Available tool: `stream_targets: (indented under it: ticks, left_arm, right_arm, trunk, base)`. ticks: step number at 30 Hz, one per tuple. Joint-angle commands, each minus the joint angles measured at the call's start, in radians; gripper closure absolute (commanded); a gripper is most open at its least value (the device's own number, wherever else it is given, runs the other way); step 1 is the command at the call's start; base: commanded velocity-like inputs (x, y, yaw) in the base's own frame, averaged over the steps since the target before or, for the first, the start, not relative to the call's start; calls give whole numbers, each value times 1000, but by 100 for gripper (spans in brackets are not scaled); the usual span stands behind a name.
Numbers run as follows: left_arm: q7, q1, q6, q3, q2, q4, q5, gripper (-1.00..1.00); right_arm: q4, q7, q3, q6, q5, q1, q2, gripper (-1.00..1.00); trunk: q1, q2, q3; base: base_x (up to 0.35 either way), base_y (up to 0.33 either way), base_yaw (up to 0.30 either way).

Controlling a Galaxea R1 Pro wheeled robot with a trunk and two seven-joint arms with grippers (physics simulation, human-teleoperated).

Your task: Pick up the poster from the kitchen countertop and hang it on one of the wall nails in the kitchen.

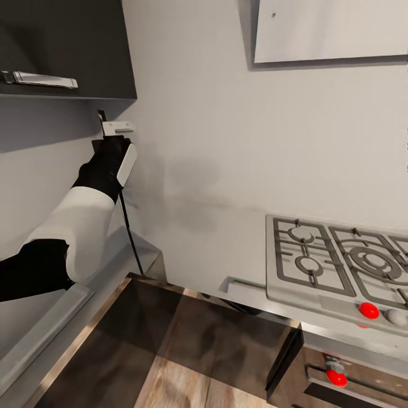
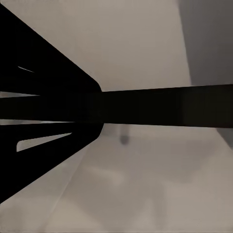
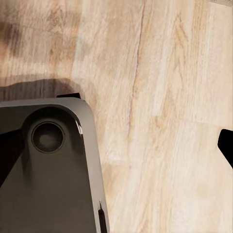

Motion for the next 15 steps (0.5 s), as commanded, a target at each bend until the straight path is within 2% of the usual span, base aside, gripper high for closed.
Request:
stream_targets:
  ticks: [1,4,15]
  left_arm:
    - [2,-1,6,2,-1,-1,-2,100]
    - [2,-1,6,3,-1,0,-1,100]
    - [1,-1,6,2,-1,1,0,100]
  right_arm:
    - [-1,0,-1,-1,0,0,0,-100]
    - [-1,0,-2,-1,0,0,0,-100]
    - [-2,0,-2,-1,0,0,0,-100]
  trunk:
    - [0,0,1]
    - [0,0,4]
    - [0,0,6]
  base:
    - [0,0,0]
    - [-47,0,0]
    - [-188,0,0]
